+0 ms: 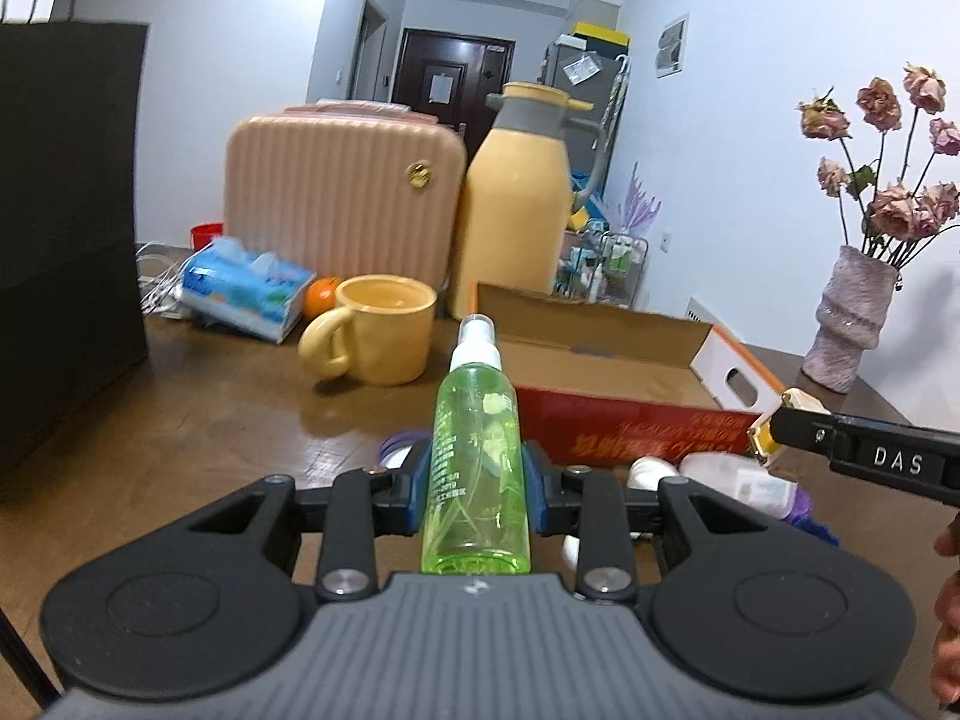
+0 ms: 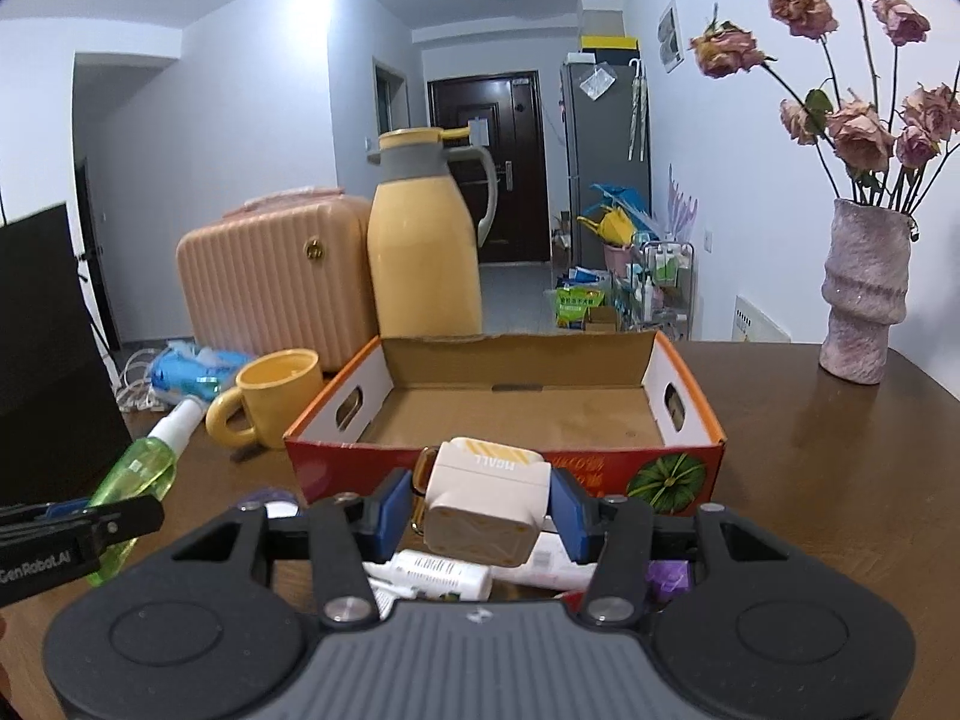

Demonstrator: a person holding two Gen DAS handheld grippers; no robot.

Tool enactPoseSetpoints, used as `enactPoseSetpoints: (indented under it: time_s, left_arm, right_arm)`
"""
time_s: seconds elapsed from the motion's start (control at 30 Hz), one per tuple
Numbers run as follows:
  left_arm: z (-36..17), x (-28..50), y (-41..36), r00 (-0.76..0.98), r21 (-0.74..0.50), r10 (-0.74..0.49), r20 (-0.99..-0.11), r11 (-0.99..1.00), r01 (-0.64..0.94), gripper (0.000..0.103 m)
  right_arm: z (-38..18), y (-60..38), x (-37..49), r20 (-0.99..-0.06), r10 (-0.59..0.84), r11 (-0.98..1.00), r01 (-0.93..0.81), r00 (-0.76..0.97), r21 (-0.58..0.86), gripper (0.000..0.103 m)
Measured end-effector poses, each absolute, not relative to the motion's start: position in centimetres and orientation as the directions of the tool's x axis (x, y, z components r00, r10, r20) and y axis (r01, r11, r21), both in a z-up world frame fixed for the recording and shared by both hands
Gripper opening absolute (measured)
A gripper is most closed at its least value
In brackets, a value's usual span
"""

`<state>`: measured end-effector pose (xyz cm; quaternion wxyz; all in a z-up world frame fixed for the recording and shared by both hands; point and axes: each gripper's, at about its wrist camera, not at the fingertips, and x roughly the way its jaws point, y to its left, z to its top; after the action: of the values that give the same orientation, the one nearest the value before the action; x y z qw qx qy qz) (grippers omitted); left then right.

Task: Organize rigid objects
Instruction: 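Carry the green bottle and white cube over the cardboard box with both tools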

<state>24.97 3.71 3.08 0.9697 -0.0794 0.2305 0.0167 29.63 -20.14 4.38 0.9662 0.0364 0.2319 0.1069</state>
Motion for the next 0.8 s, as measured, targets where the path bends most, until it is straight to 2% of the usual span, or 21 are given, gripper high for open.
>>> enactPoseSetpoints:
  time_s: [0.4, 0.8]
  left_arm:
    - [5.9, 28.9, -1.0, 0.906, -0.145, -0.037, -0.422, 0.989, -0.028, 0.031]
    - [6.2, 34.1, -3.1, 0.905, -0.159, -0.046, -0.422, 0.987, -0.024, 0.031]
  right_arm:
    - [5.8, -23.0, 32.2, -0.379, 0.253, 0.966, -0.209, 0.890, 0.154, 0.049]
    - [6.2, -25.1, 37.8, -0.350, 0.253, 0.961, -0.192, 0.902, 0.201, 0.049]
